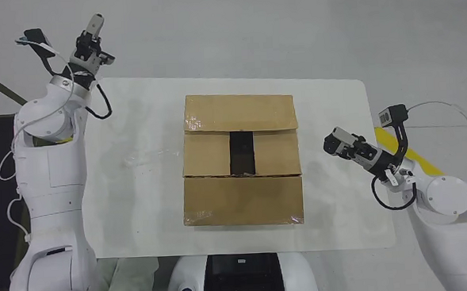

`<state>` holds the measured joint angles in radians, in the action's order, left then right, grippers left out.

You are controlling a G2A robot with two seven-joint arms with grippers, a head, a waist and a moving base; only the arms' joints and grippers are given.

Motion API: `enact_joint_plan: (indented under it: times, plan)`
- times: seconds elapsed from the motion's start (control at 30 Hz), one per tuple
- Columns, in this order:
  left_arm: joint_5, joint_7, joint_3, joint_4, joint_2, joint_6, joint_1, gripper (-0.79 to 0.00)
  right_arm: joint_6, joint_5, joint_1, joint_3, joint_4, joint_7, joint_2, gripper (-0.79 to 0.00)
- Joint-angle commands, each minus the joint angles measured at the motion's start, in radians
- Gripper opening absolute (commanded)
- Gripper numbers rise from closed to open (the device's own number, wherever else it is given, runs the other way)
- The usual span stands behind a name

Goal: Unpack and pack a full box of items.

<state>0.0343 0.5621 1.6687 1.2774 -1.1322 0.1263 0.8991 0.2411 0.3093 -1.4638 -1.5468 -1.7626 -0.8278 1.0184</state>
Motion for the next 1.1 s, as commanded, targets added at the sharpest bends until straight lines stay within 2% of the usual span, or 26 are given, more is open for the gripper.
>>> enact_joint_plan:
  times: [0.0, 0.17, 0.33, 0.47, 0.6, 0.87, 1.07]
  plan:
    - [0.038, 0.055, 0.0, -0.002, 0.002, -0.012, 0.007, 0.0, 0.0, 0.0, 0.0, 0.0, 0.0, 0.0, 0.0, 0.0]
    - [0.111, 0.206, 0.019, 0.017, 0.013, 0.009, 0.038, 0.0, 0.0, 0.0, 0.0, 0.0, 0.0, 0.0, 0.0, 0.0]
    - [0.258, 0.393, 0.03, 0.057, 0.02, 0.019, 0.091, 0.0, 0.0, 0.0, 0.0, 0.0, 0.0, 0.0, 0.0, 0.0]
    - [0.325, 0.508, 0.024, 0.088, 0.025, 0.071, 0.138, 0.0, 0.0, 0.0, 0.0, 0.0, 0.0, 0.0, 0.0, 0.0]
    - [0.373, 0.605, 0.009, 0.103, 0.029, 0.087, 0.163, 0.0, 0.0, 0.0, 0.0, 0.0, 0.0, 0.0, 0.0, 0.0]
    - [0.452, 0.773, -0.029, 0.116, 0.038, 0.091, 0.192, 0.0, 0.0, 0.0, 0.0, 0.0, 0.0, 0.0, 0.0, 0.0]
    - [0.47, 0.785, -0.033, 0.117, 0.039, 0.09, 0.195, 0.0, 0.0, 0.0, 0.0, 0.0, 0.0, 0.0, 0.0, 0.0]
